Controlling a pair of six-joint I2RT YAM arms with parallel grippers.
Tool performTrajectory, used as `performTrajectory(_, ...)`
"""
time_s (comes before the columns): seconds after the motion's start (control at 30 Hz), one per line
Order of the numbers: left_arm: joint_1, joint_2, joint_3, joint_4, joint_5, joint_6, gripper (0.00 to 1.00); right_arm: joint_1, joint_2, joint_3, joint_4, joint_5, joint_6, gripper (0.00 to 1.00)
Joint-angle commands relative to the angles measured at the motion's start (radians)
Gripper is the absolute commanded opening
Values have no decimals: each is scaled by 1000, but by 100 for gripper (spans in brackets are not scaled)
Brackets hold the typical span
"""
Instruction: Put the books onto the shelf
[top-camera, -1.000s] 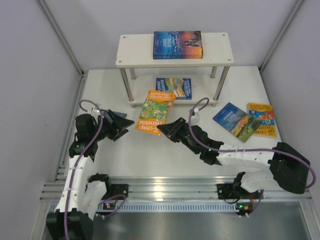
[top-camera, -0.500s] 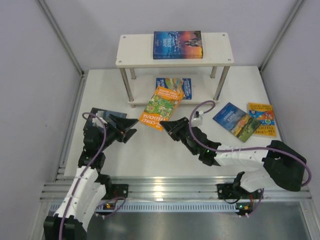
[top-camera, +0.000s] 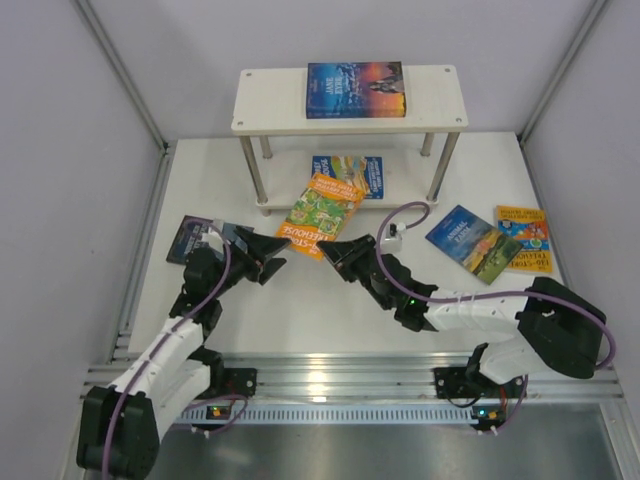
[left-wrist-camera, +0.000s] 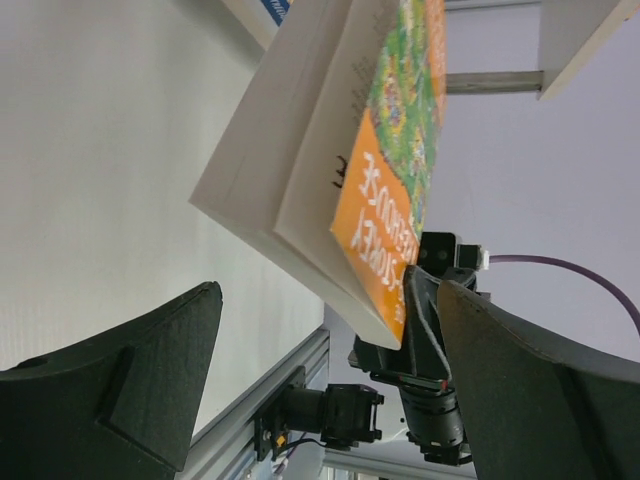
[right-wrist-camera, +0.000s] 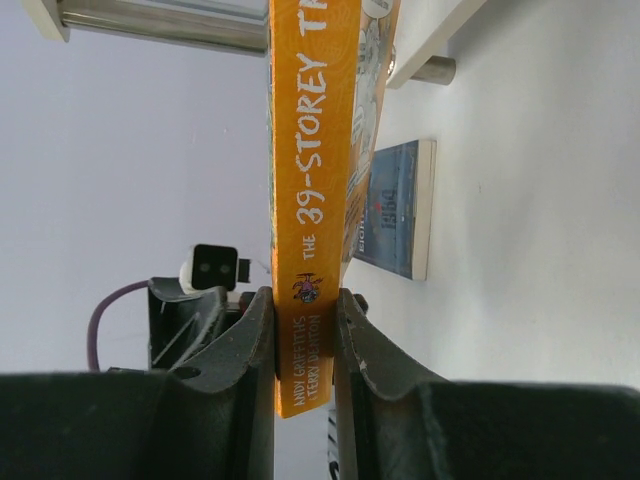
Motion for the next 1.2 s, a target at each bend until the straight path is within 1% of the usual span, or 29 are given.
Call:
performTrajectory(0.0,-24,19,-19,136,-29,9,93,0,-3,68,164,12,26,0)
performTrajectory(0.17,-61,50,2,165,-71,32,94,6,28,53,213,12,59,0)
performTrajectory(0.37,-96,130,22,193,-89,41,91,8,65,36,284,-20,88,0)
performTrajectory(0.47,-101,156,5,230,-100,29,89,11,76,36,281,-46,90,0)
performTrajectory(0.63,-101,144,1,248,-138,32,85,16,82,21,264,-66,101,0)
performTrajectory(0.7,-99,141,5,241,-146,41,79,16,79,22,261,-83,81,0)
performTrajectory(0.73,-99,139,7,239,-146,52,74,16,67,31,225,-91,60,0)
performTrajectory(0.77,-101,139,10,238,-141,58,64,16,60,34,198,-98,49,0)
performTrajectory(0.83,-101,144,16,230,-124,78,50,14,36,44,125,-111,12,0)
performTrajectory(0.87,-101,145,19,230,-120,80,44,14,28,45,103,-112,0,2)
performTrajectory(0.9,-101,147,22,241,-109,89,31,10,22,45,85,-118,-4,6)
performTrajectory(0.93,-101,148,27,239,-86,110,26,5,17,28,98,-128,-7,18)
performTrajectory(1.0,-101,148,37,238,-60,126,15,-15,10,5,115,-149,4,27)
performTrajectory(1.03,-99,148,37,244,-33,136,12,-23,-2,-11,117,-155,7,34)
performTrajectory(1.07,-101,148,36,253,-14,135,10,-30,-9,-19,111,-158,4,36)
performTrajectory(1.1,-101,148,33,283,1,132,2,-47,-16,-27,100,-160,4,39)
performTrajectory(1.13,-101,148,28,303,17,118,0,-56,-28,-42,91,-163,3,43)
performTrajectory(1.17,-101,147,24,320,43,111,0,-66,-33,-51,97,-171,-2,43)
